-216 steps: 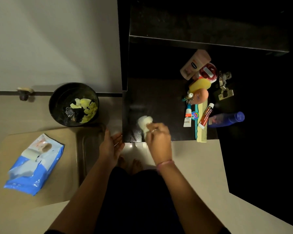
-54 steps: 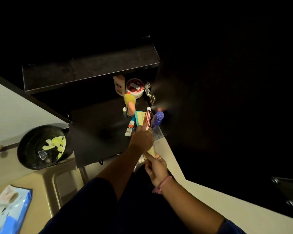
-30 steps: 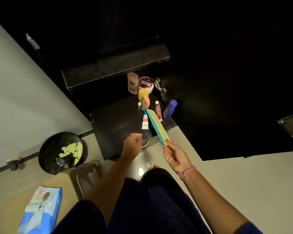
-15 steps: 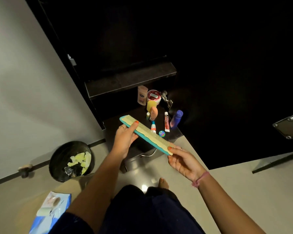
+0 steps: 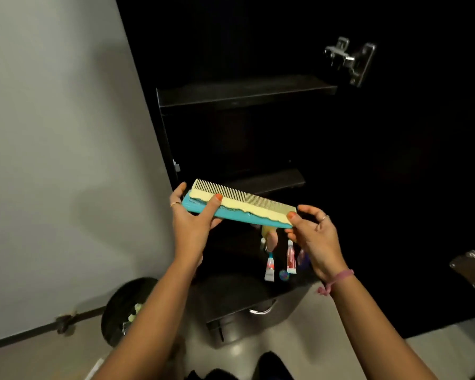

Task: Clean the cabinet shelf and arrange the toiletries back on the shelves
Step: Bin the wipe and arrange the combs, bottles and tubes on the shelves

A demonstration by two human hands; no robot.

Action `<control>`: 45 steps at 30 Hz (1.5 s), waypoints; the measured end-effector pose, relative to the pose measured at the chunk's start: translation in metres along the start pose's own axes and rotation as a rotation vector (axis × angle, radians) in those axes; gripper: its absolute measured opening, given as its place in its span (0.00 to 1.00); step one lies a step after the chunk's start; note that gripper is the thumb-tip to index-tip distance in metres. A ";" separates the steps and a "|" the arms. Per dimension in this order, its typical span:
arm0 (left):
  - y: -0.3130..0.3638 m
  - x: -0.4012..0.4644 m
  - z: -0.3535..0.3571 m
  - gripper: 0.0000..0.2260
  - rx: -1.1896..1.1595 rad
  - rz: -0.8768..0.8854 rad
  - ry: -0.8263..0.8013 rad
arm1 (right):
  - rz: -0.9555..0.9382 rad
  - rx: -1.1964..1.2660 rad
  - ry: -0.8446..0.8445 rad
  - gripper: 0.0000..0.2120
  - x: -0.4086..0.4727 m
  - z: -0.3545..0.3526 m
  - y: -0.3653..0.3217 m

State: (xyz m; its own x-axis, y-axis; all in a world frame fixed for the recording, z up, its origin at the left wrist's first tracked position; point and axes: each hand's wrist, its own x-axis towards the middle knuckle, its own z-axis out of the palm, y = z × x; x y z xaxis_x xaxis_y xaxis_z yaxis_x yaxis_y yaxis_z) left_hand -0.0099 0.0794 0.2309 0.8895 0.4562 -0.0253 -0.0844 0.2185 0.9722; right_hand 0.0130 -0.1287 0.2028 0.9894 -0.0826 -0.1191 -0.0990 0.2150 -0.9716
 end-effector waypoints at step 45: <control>0.175 0.092 0.078 0.42 1.506 0.196 0.235 | -0.884 -0.863 -0.041 0.16 0.166 0.094 -0.160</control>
State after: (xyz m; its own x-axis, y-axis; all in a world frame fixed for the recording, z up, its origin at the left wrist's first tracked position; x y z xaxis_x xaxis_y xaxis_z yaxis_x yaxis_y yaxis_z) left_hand 0.0927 0.0922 0.4165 0.8178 0.5263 0.2329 0.4592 -0.8406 0.2871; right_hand 0.2032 -0.0857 0.3578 0.7532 0.1608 0.6379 0.5828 -0.6128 -0.5337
